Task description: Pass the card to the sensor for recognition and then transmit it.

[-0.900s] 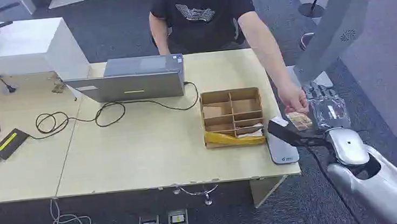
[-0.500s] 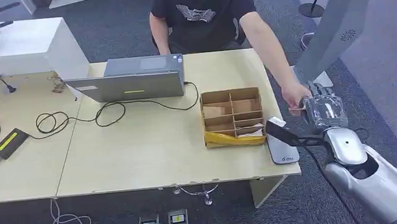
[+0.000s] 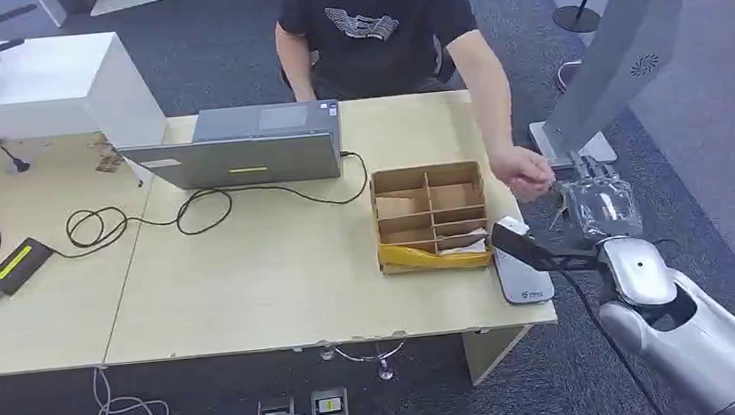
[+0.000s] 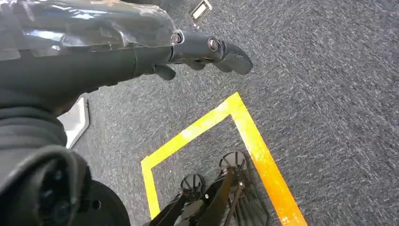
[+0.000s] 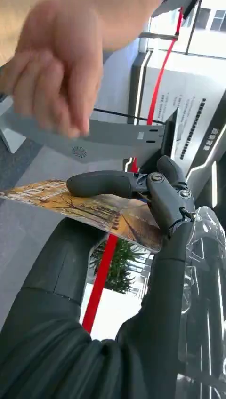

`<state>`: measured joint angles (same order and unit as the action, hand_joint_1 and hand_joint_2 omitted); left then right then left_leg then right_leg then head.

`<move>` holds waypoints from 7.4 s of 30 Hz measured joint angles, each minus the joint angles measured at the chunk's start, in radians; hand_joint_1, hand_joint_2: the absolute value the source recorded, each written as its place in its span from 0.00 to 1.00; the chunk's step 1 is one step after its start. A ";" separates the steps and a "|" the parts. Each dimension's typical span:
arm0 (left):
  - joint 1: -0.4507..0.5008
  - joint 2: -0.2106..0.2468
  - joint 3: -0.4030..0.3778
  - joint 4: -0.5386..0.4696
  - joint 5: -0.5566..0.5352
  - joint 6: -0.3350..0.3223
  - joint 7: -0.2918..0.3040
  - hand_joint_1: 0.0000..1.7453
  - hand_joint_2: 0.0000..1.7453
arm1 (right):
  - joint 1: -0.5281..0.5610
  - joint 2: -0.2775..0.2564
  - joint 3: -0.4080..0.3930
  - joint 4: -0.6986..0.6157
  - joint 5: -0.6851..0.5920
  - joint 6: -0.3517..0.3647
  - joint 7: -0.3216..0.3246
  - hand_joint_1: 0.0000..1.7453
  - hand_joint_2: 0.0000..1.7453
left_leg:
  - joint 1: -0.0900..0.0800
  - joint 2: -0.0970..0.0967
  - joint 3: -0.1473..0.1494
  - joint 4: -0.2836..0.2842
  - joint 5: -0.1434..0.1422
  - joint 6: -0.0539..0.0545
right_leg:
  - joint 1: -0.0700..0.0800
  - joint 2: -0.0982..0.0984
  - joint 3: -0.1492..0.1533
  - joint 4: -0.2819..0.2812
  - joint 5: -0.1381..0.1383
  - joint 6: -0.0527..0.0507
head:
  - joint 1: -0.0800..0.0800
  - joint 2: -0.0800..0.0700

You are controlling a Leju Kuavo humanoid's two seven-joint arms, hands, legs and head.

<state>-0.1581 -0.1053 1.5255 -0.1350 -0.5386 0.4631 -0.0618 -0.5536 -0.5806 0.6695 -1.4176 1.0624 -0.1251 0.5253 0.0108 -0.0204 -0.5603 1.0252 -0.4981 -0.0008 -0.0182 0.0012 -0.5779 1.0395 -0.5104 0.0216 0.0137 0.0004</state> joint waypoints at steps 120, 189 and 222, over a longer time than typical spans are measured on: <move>-0.020 -0.002 -0.008 0.000 -0.125 -0.032 0.055 0.00 0.00 | -0.164 0.035 0.036 -0.076 -0.454 -0.218 -0.101 1.00 1.00 | 0.000 0.000 0.002 0.000 0.000 0.000 | 0.000 0.000 0.002 0.000 0.000 0.000 | 0.000 0.000; 0.007 -0.006 0.001 0.000 0.055 0.126 0.095 0.00 0.00 | 0.054 -0.099 0.116 -0.211 -0.322 -0.142 0.149 0.00 1.00 | 0.000 0.002 0.001 0.000 -0.001 -0.001 | 0.000 0.001 0.000 0.000 0.000 0.000 | 0.000 0.000; 0.002 -0.020 0.001 0.000 0.024 0.134 0.096 0.00 0.00 | 0.052 0.105 0.210 -0.130 -0.363 -0.233 -0.007 0.00 1.00 | 0.001 0.001 0.001 0.000 -0.001 -0.001 | 0.001 0.001 0.000 0.000 0.000 0.000 | 0.000 0.000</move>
<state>-0.1557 -0.1255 1.5263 -0.1350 -0.5142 0.5974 0.0339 -0.5012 -0.4757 0.8797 -1.5473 0.6992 -0.3582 0.5188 0.0116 -0.0195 -0.5598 1.0251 -0.4989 -0.0017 -0.0175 0.0019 -0.5777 1.0396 -0.5105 0.0214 0.0137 0.0000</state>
